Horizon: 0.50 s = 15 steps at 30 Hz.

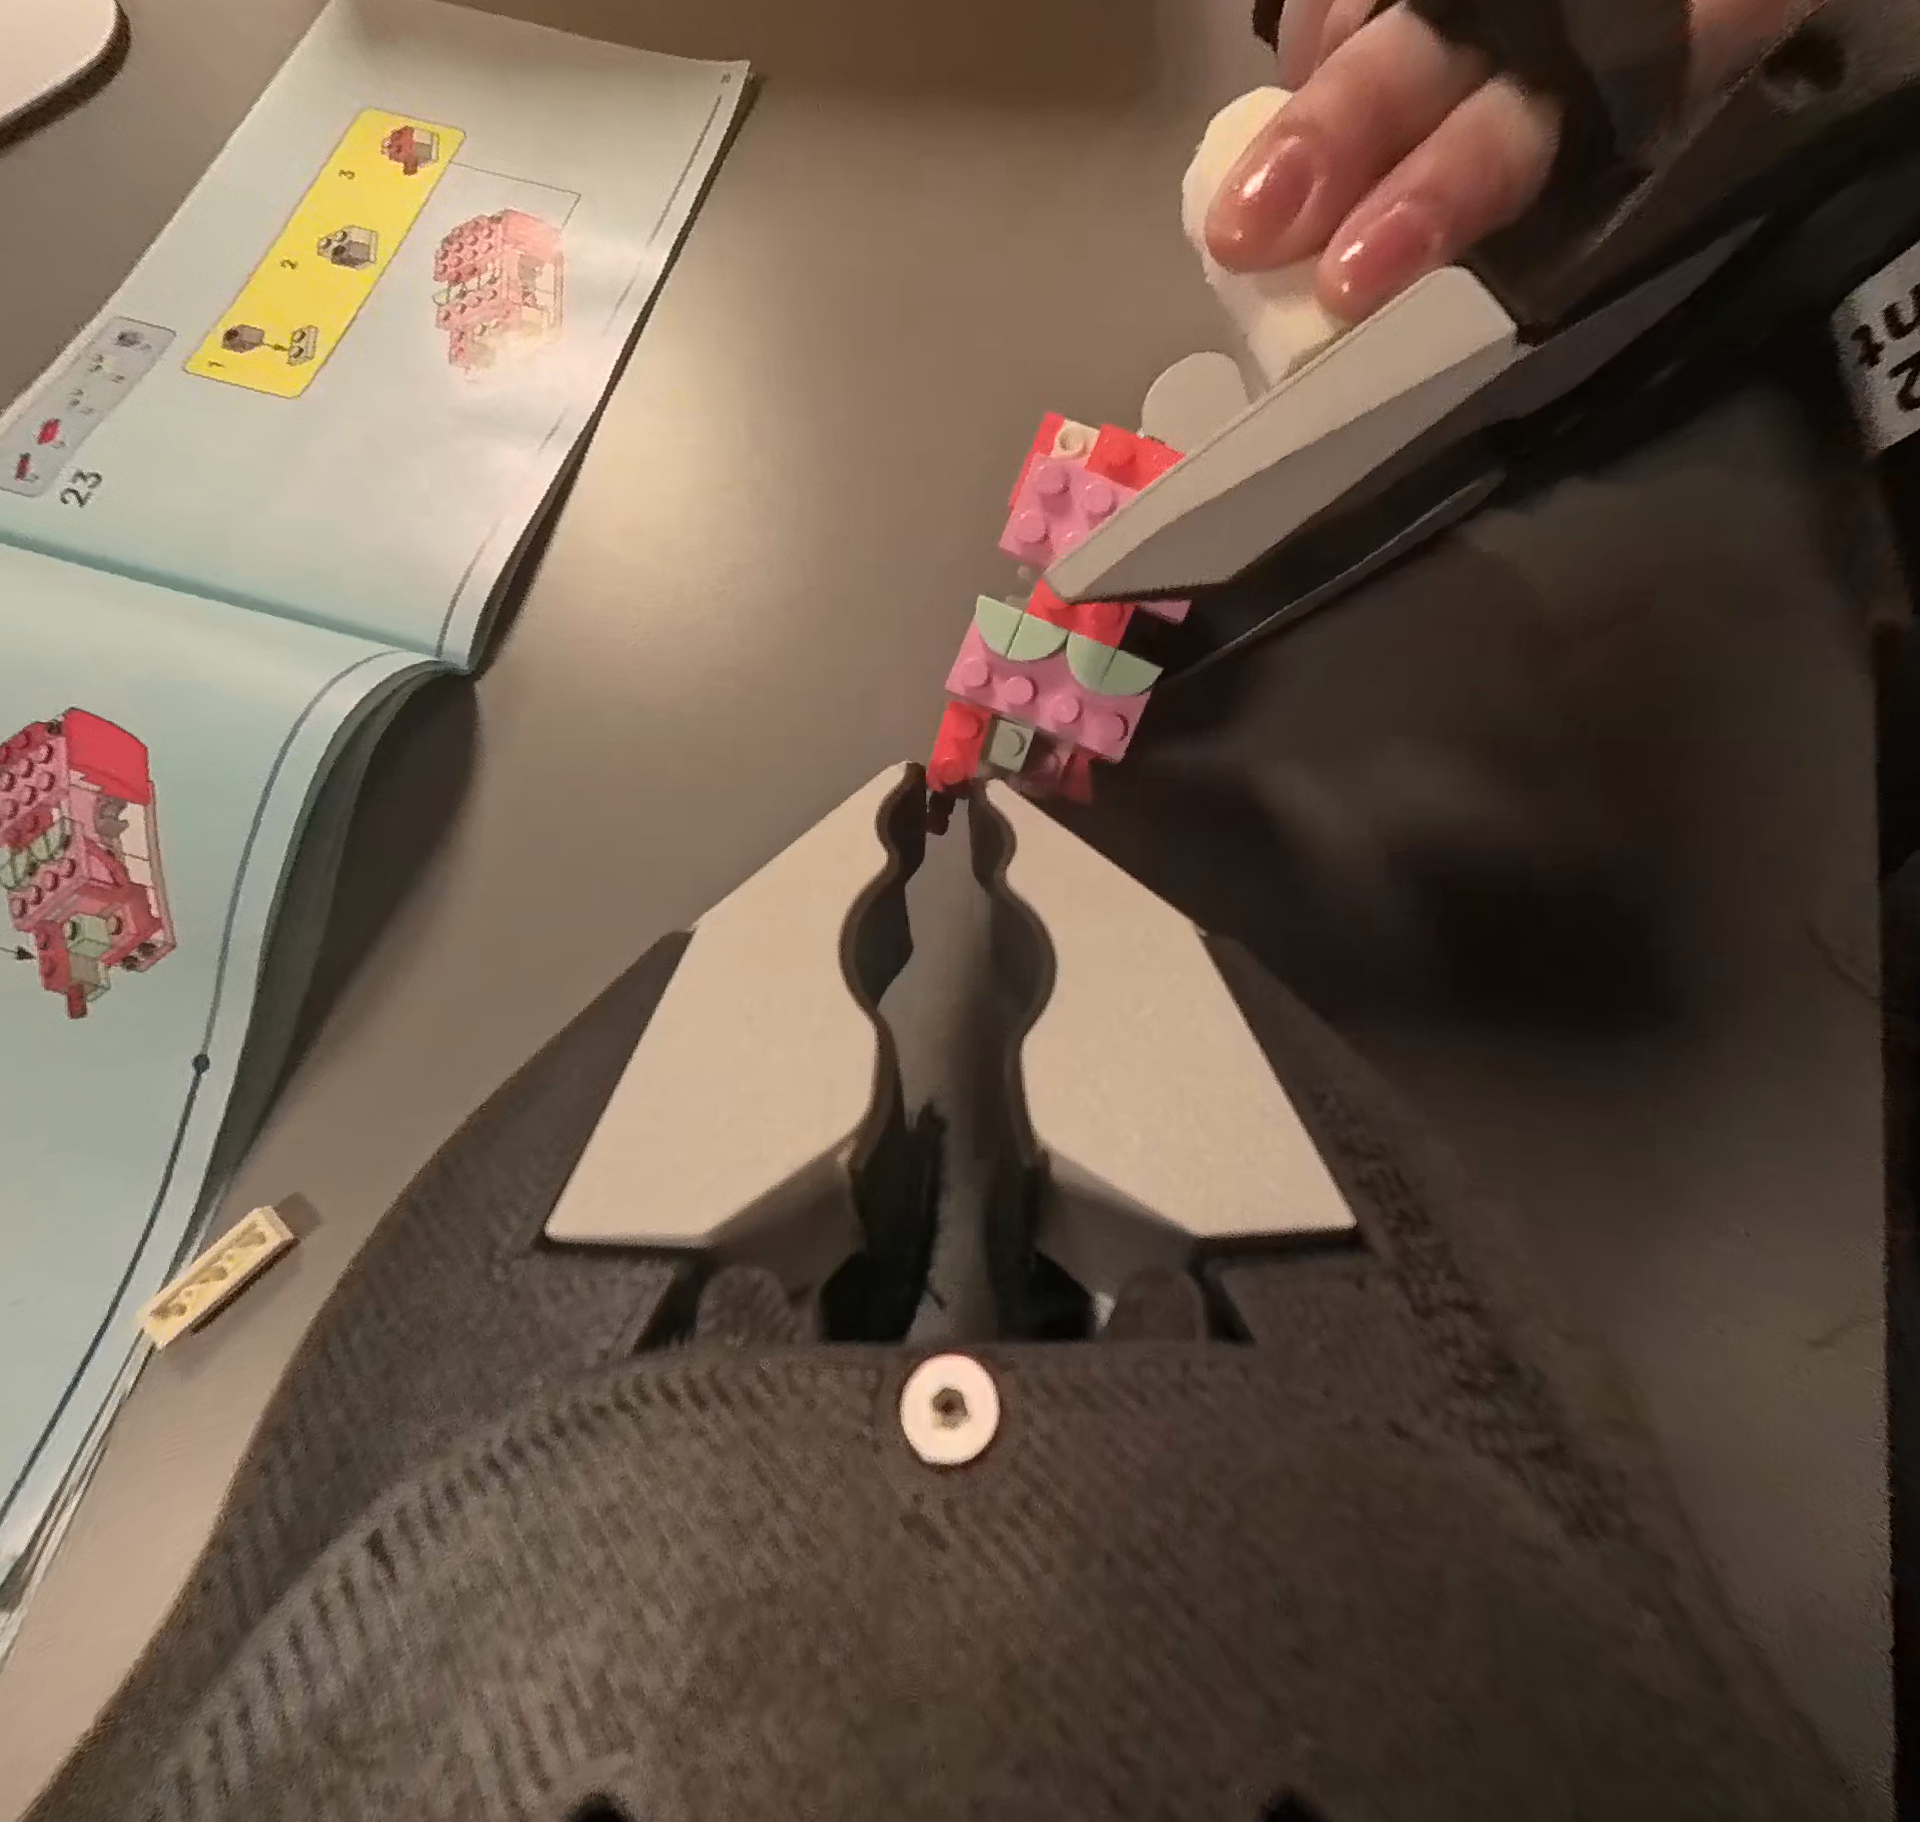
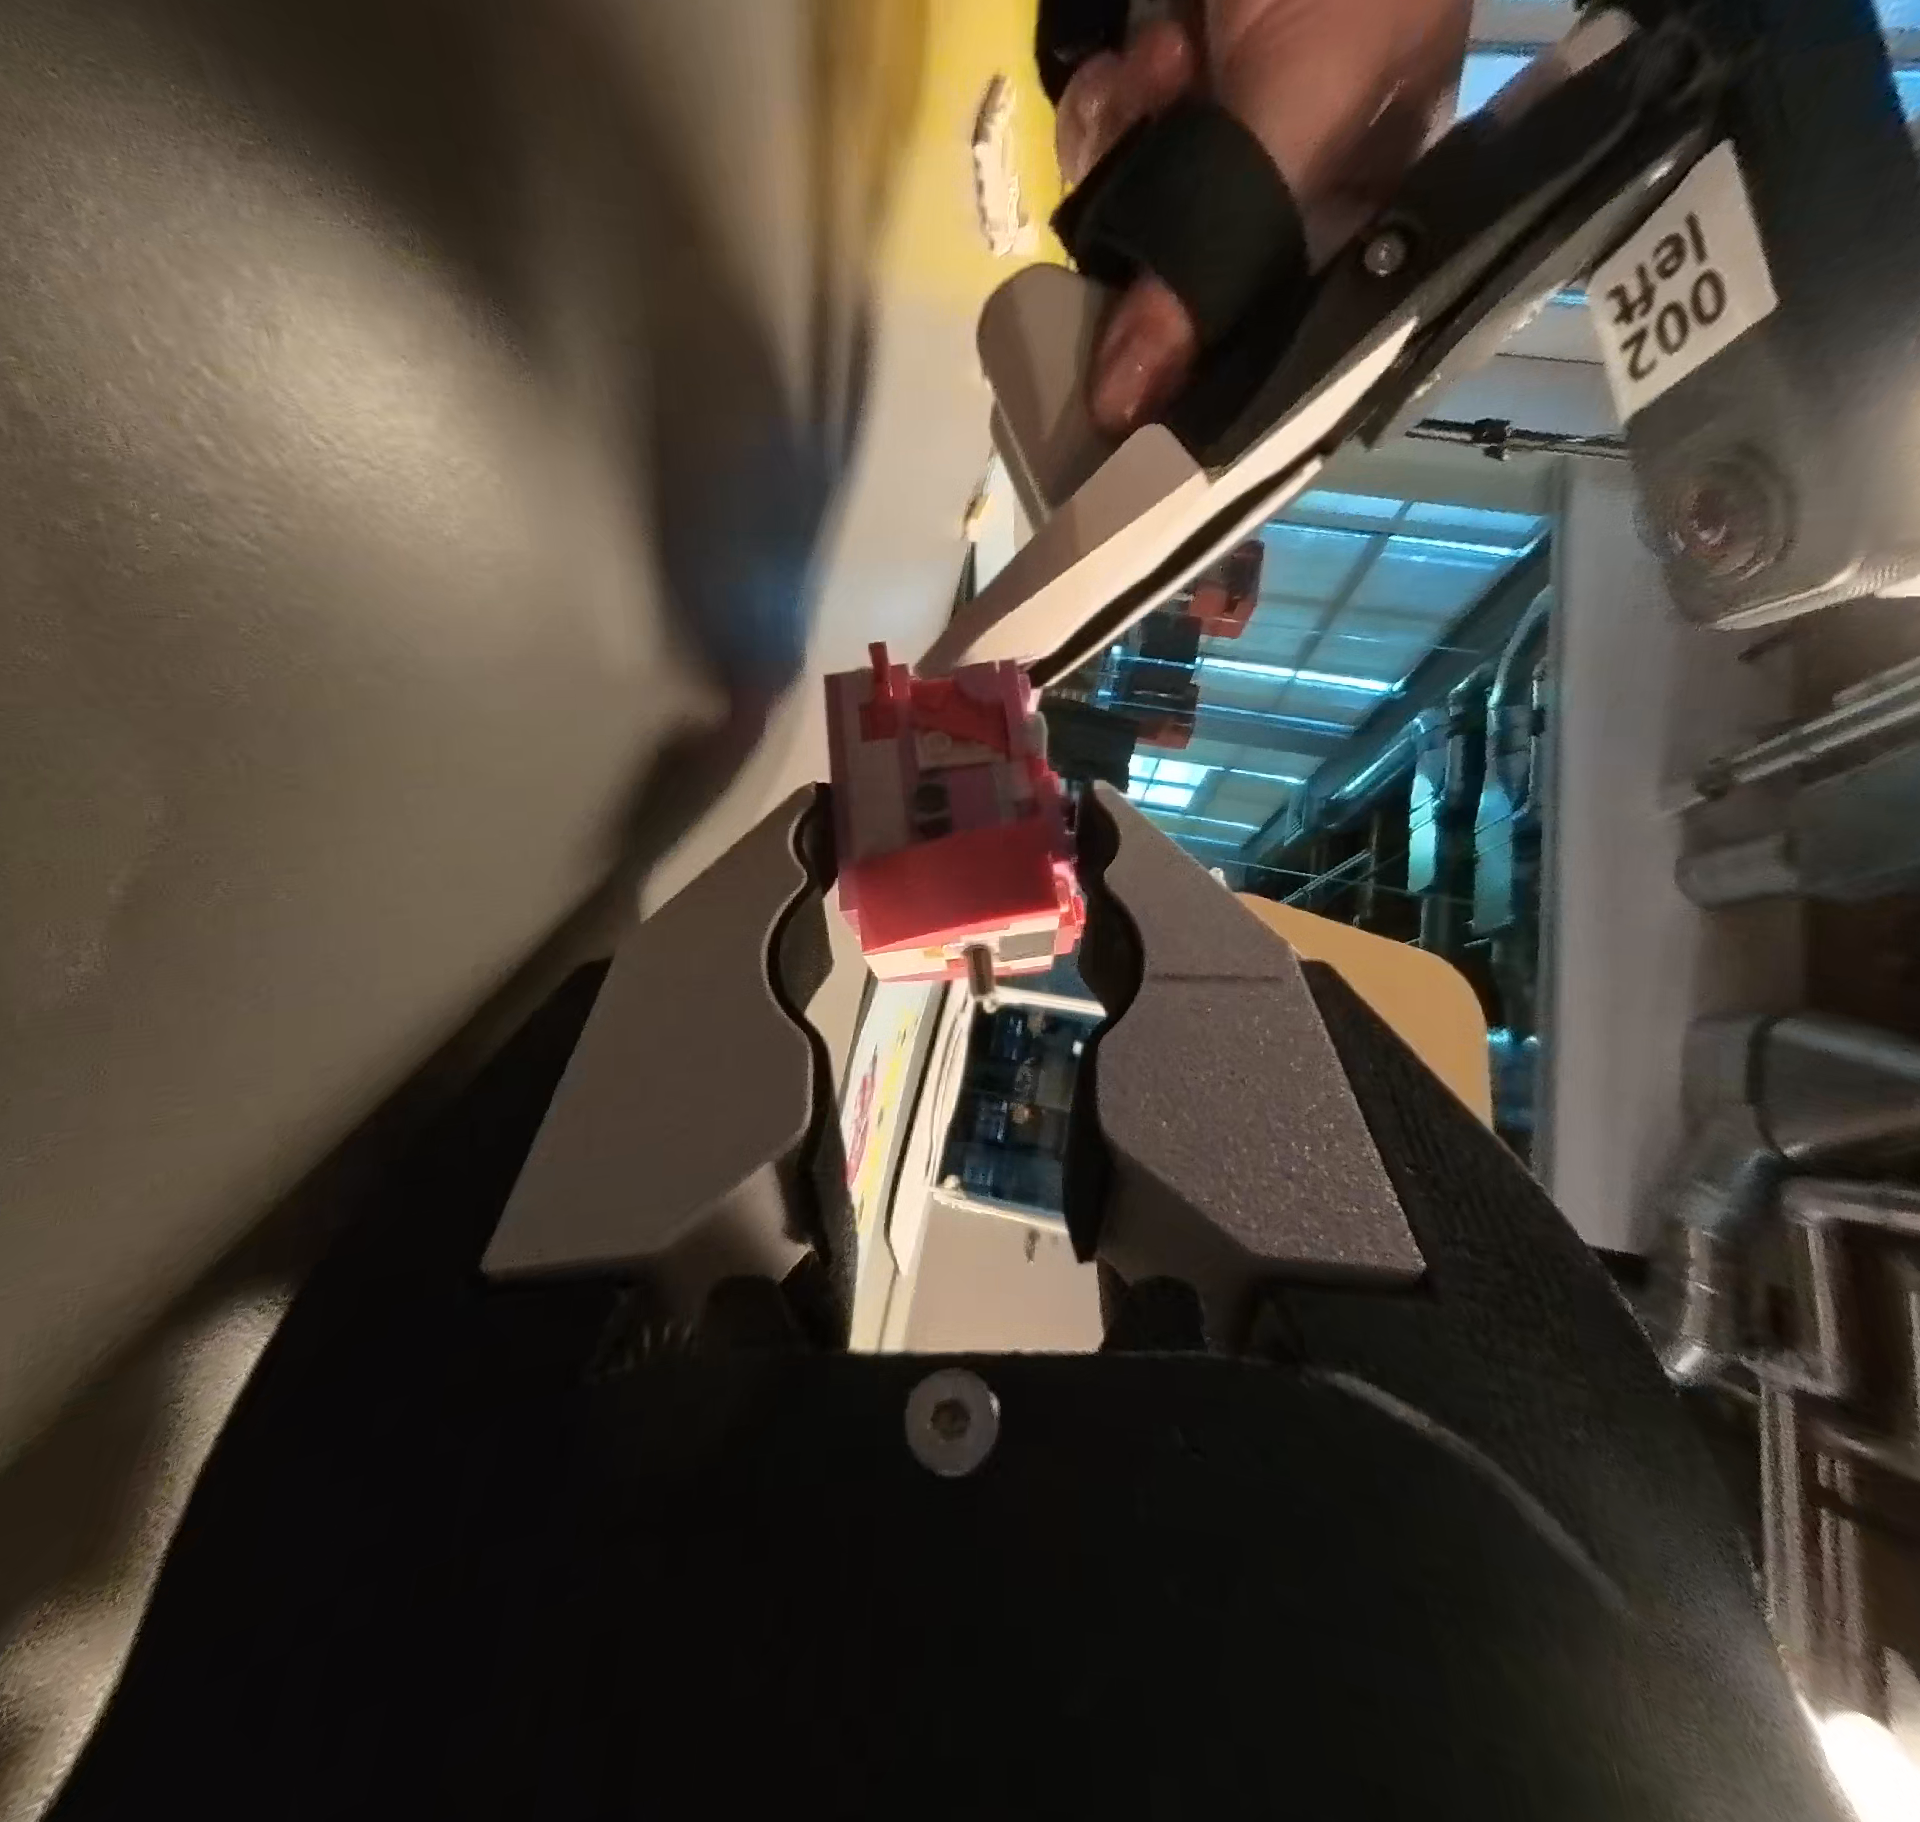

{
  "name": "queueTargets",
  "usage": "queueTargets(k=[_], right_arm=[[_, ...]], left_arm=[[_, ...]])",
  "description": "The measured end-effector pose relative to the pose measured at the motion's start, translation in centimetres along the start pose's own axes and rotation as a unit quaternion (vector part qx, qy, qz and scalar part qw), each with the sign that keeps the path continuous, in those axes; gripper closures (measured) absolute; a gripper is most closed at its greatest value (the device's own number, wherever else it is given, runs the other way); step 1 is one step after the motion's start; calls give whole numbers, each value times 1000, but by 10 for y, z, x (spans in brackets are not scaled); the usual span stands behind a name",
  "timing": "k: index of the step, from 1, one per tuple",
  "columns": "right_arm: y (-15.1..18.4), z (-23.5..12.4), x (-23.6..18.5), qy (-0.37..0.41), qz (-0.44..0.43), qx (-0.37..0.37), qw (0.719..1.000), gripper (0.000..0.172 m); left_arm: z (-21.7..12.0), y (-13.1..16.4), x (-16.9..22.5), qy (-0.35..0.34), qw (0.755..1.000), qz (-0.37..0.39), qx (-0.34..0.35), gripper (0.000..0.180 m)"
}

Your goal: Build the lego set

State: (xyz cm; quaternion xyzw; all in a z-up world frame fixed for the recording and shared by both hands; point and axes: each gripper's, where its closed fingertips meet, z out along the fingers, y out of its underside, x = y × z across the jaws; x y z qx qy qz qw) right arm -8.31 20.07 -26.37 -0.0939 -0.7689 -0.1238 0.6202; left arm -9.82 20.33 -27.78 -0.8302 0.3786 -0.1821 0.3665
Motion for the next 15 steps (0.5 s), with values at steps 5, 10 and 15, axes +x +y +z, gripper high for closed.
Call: queueTargets(k=[5, 10, 15], right_arm=[[-1, -1, 5, 4, 55, 19, 998, 127], [-2, -3, 14, 19, 94, 36, 995, 127], [-2, -6, 22, 35, 116, 44, 992, 127]], left_arm=[[-6, -3, 2, 10, 1000, 12, 10, 173], [-13, -8, 5, 41, 998, -9, 37, 173], [-21, -18, 7, 63, 995, -28, 71, 173]])
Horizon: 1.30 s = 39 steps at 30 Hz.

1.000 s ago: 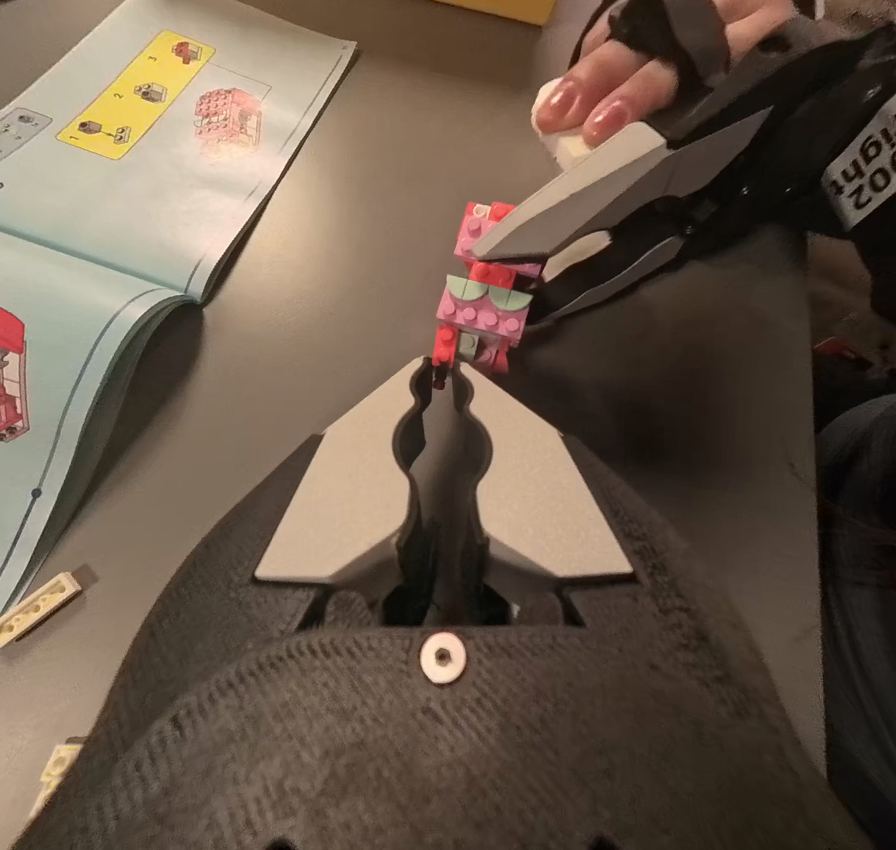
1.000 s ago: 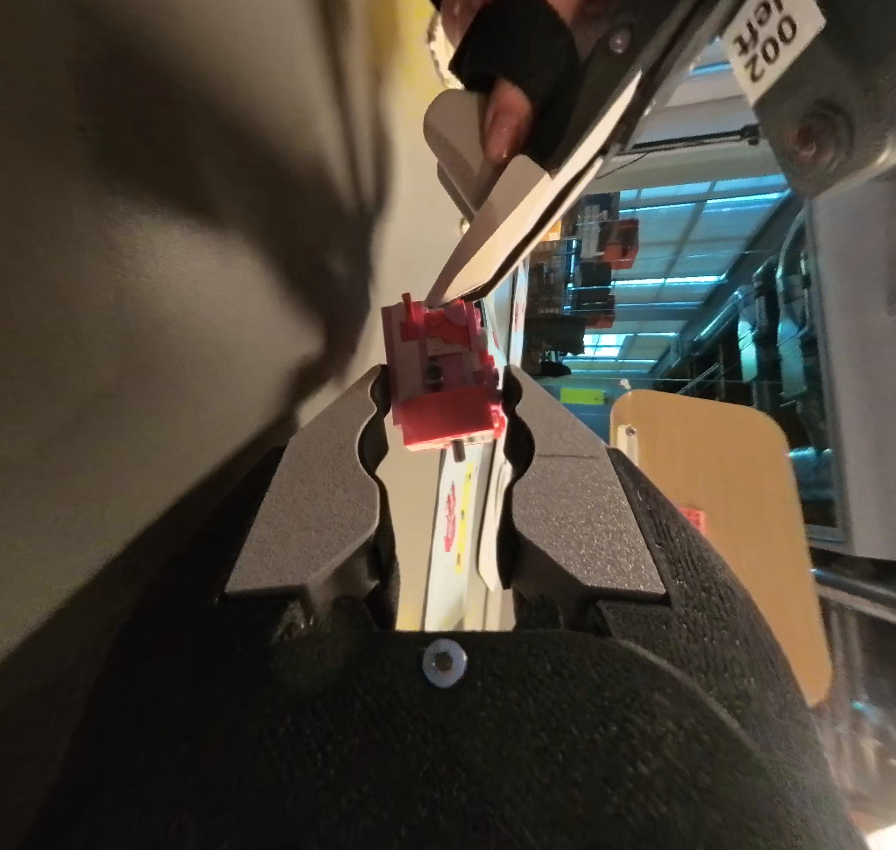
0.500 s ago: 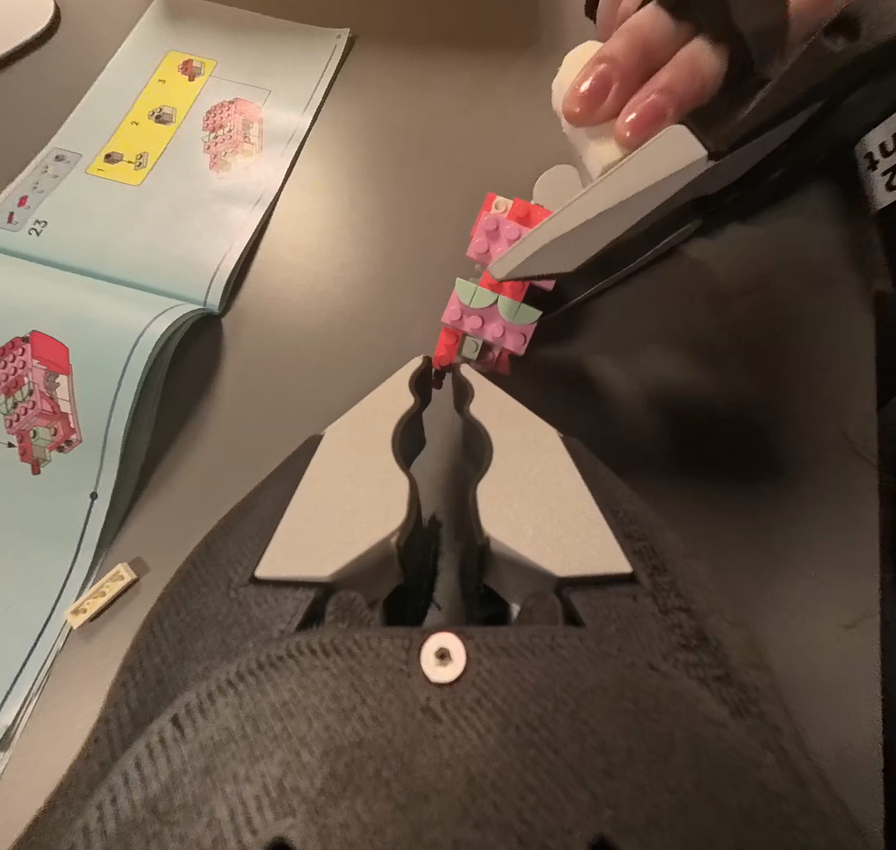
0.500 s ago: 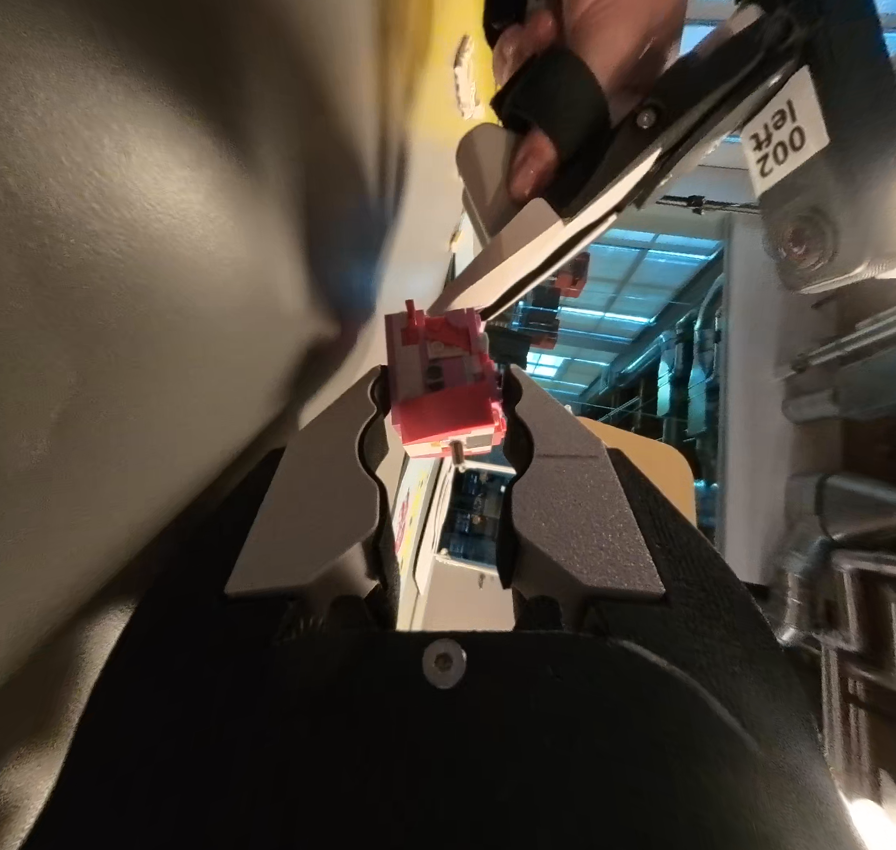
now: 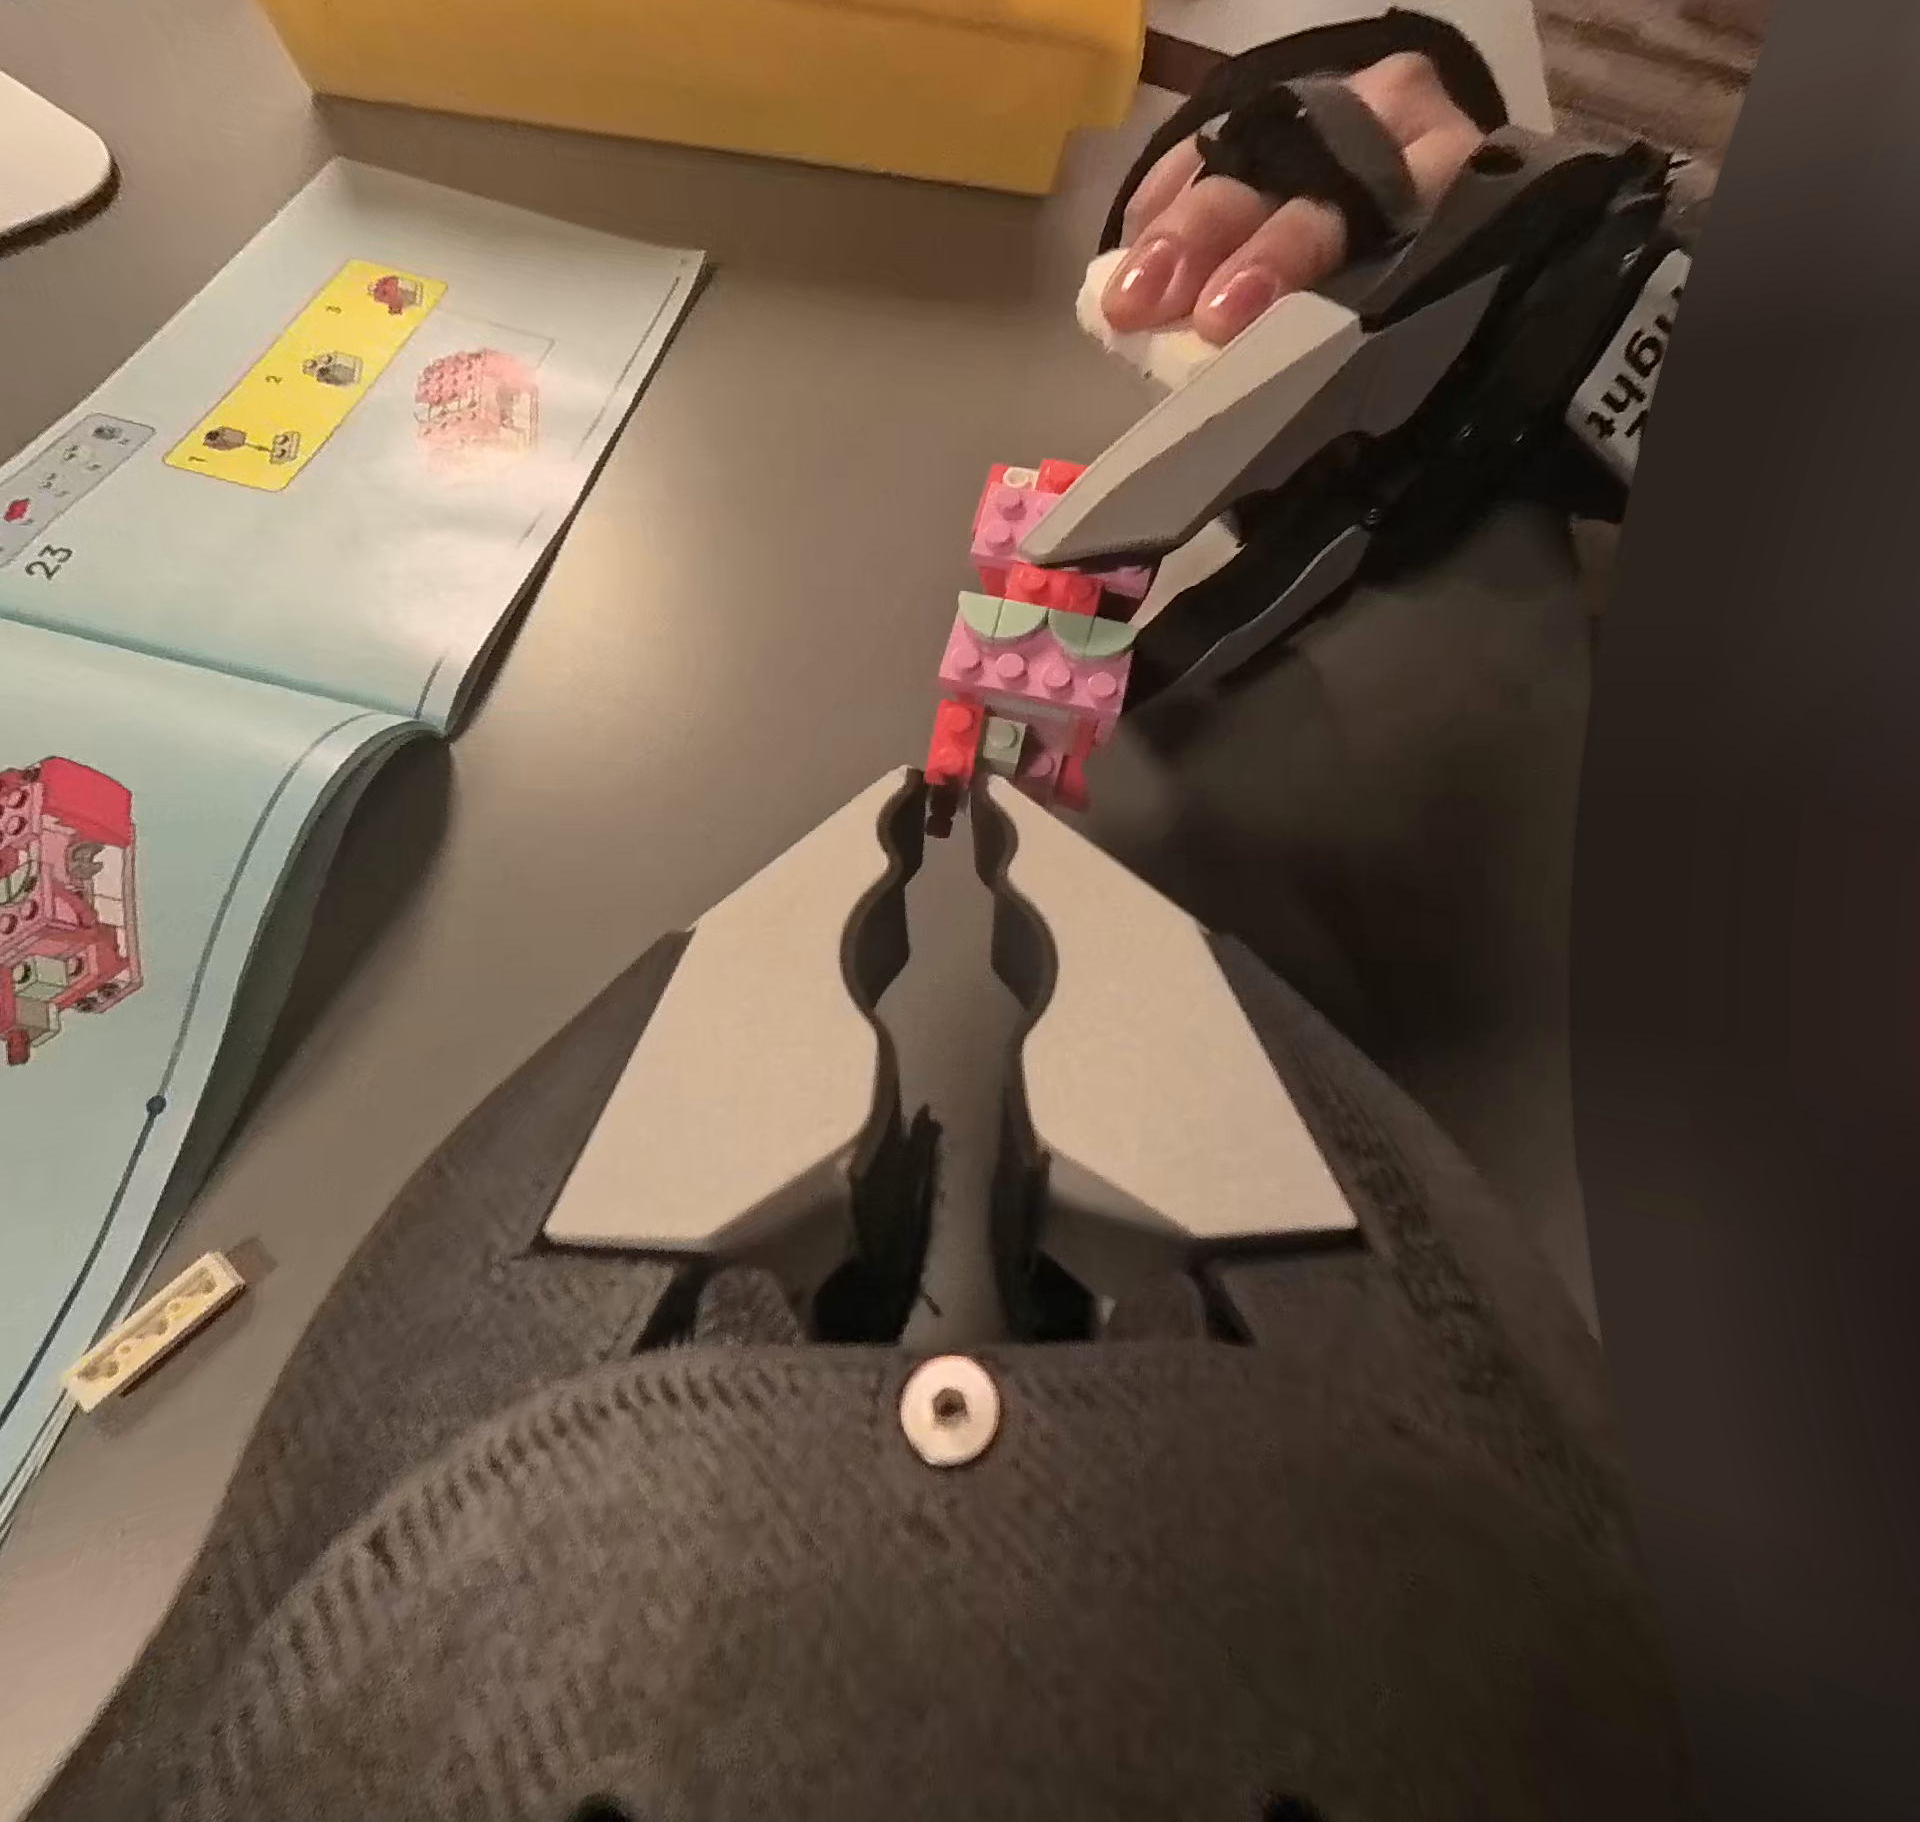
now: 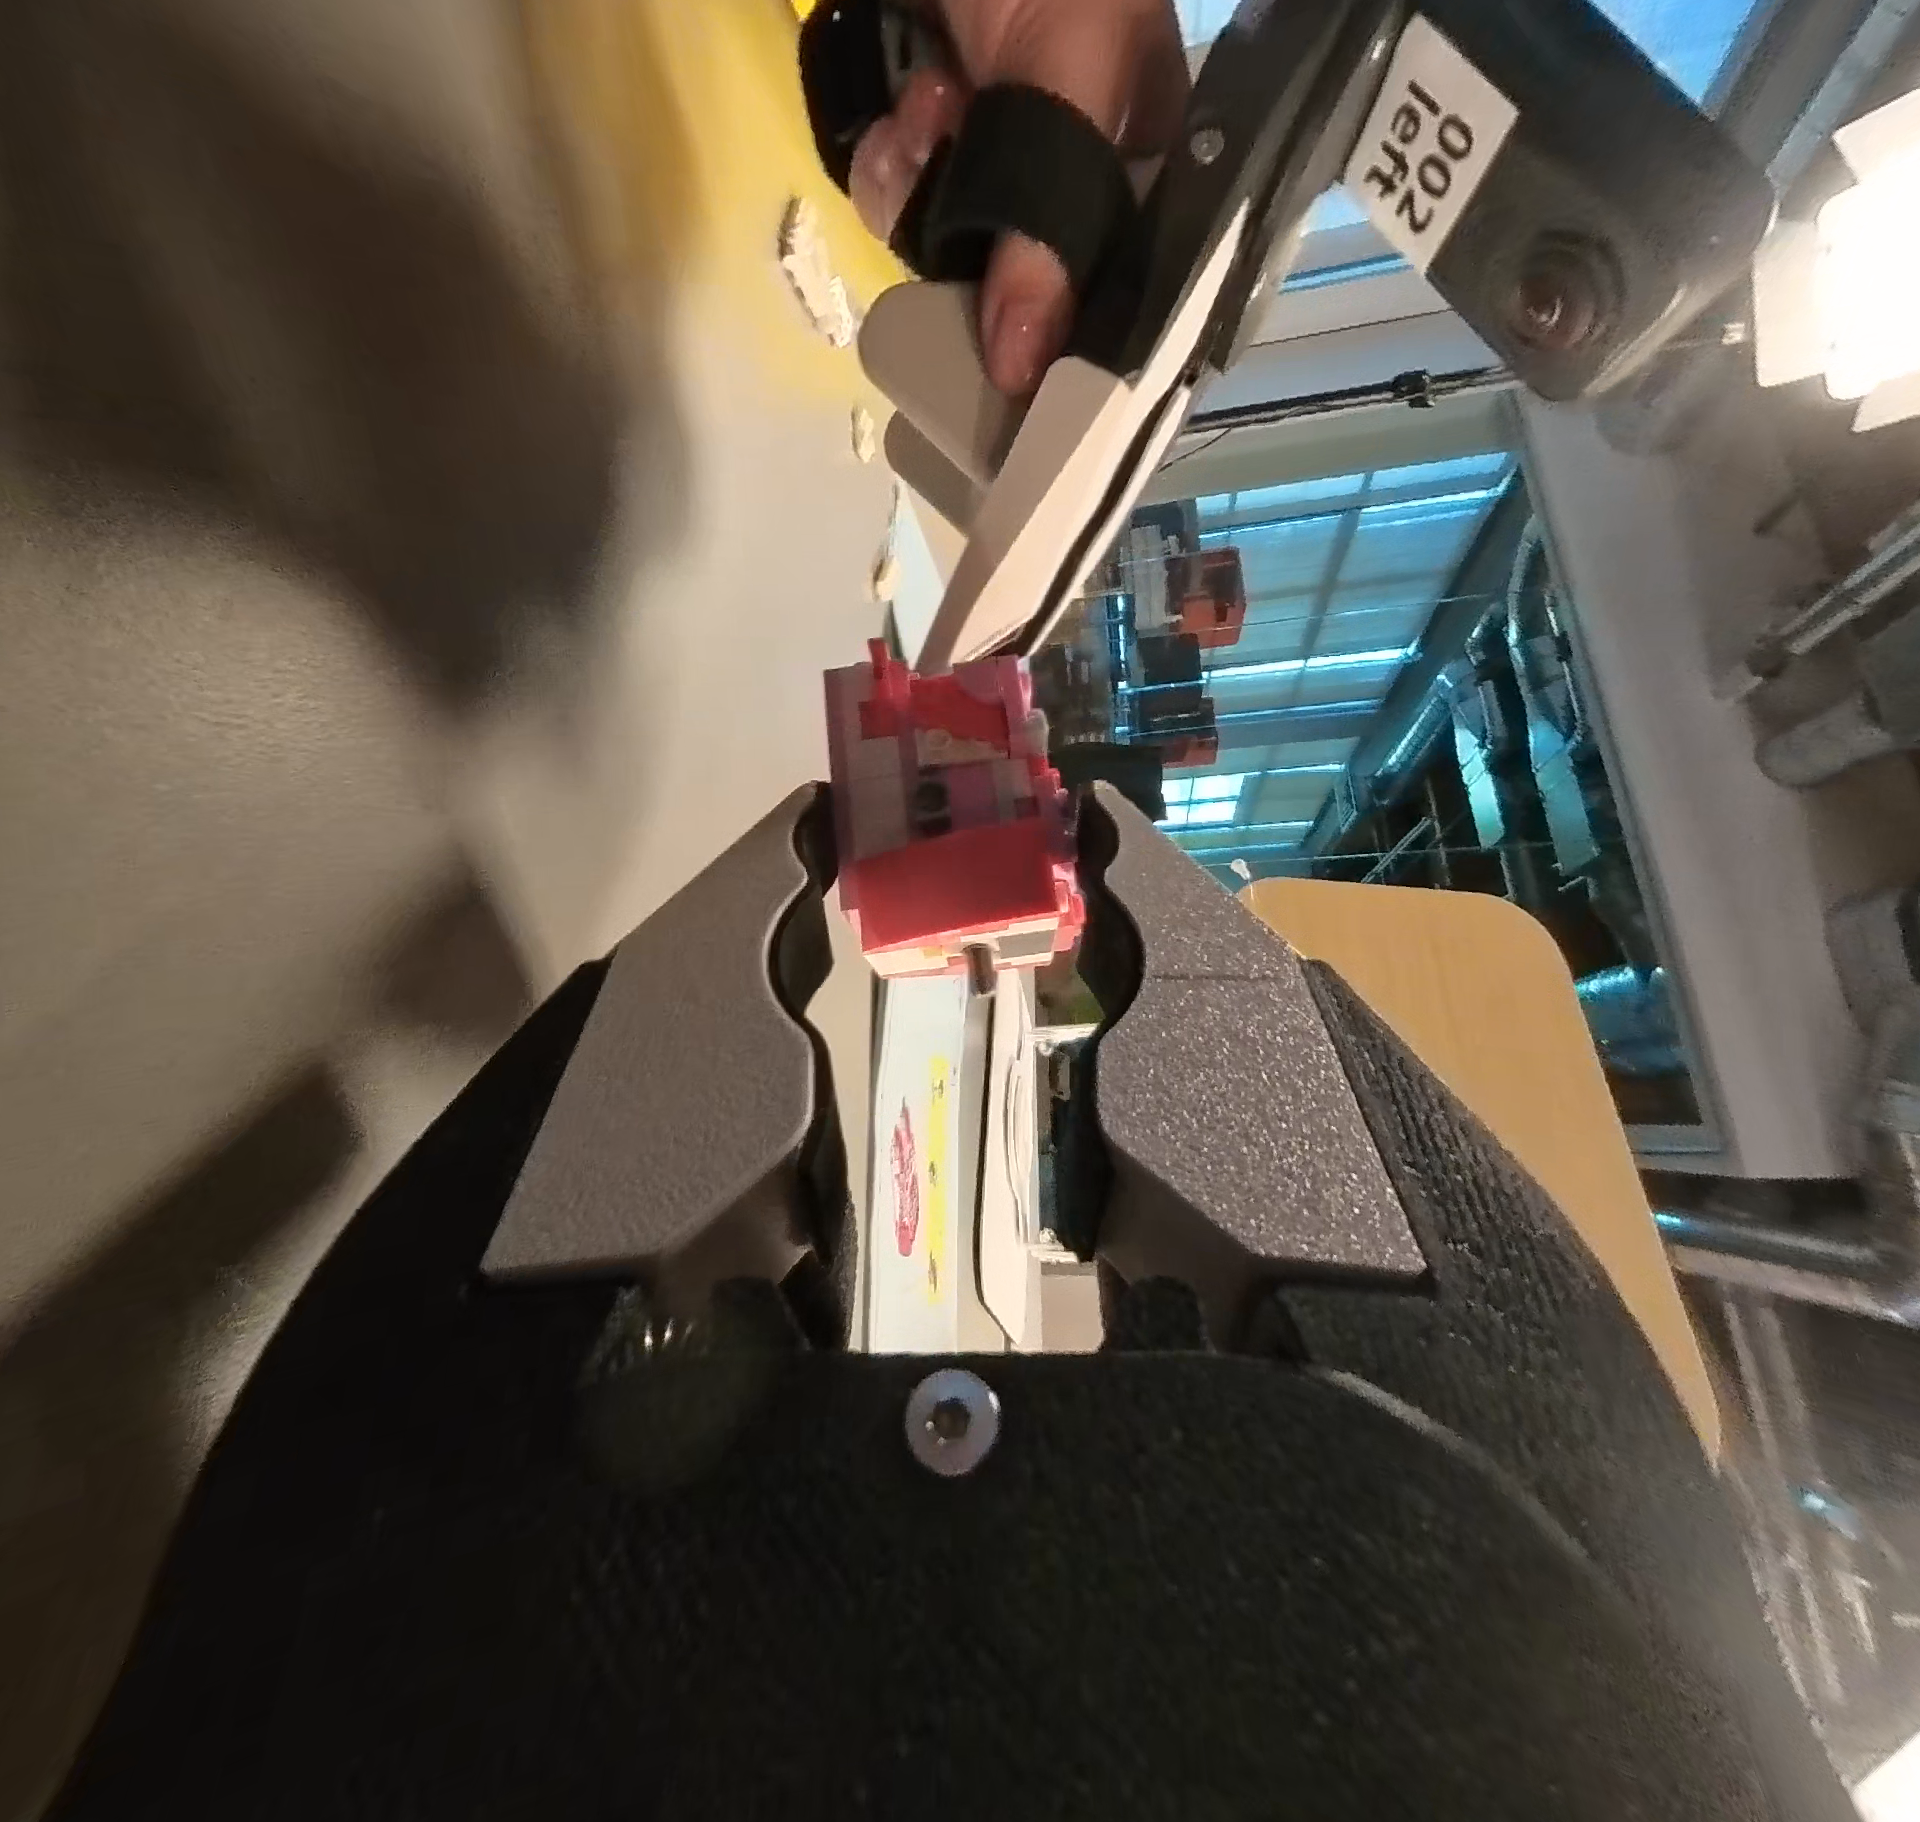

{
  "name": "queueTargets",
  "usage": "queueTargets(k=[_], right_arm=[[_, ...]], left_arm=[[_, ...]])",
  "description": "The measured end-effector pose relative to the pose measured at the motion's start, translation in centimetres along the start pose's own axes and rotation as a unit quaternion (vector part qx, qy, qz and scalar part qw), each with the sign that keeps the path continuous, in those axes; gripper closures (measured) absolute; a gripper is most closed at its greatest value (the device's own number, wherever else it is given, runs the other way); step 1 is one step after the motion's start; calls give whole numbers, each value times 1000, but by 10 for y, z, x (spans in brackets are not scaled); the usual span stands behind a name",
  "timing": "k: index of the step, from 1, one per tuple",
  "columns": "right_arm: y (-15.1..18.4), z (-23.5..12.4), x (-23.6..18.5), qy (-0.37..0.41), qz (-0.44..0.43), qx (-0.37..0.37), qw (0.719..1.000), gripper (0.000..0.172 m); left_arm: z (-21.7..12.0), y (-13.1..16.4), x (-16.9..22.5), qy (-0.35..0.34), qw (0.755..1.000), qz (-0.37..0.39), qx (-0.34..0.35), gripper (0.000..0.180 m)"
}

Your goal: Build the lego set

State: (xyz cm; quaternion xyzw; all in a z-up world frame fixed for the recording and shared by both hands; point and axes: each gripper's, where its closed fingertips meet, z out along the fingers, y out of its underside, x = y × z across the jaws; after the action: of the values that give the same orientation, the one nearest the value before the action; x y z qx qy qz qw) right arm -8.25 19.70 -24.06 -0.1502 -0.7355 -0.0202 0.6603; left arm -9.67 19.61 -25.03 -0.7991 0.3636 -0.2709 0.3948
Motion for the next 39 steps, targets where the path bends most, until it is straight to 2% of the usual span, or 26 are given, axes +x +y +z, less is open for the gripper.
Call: queueTargets(k=[13, 20, 24, 27, 31, 39], right_arm=[[-1, -4, 15, 25, 52, 14, 998, 127], [-3, -8, 30, 46, 114, 35, 992, 127], [-3, -10, 34, 49, 131, 42, 989, 127], [-3, -9, 34, 47, 135, 42, 989, 127], [-3, -10, 35, 45, 152, 46, 986, 127], [-1, -9, 32, 26, 185, 50, 981, 127]], left_arm=[[-8, -18, 5, 20, 998, -3, 57, 170], [-19, -38, 14, 46, 991, -7, 124, 151], [-23, -46, 22, 68, 986, -2, 152, 148], [-21, -45, 24, 71, 987, 3, 147, 148], [-20, -44, 28, 58, 987, 43, 141, 140], [-9, -32, 29, -14, 982, 165, 94, 121]])
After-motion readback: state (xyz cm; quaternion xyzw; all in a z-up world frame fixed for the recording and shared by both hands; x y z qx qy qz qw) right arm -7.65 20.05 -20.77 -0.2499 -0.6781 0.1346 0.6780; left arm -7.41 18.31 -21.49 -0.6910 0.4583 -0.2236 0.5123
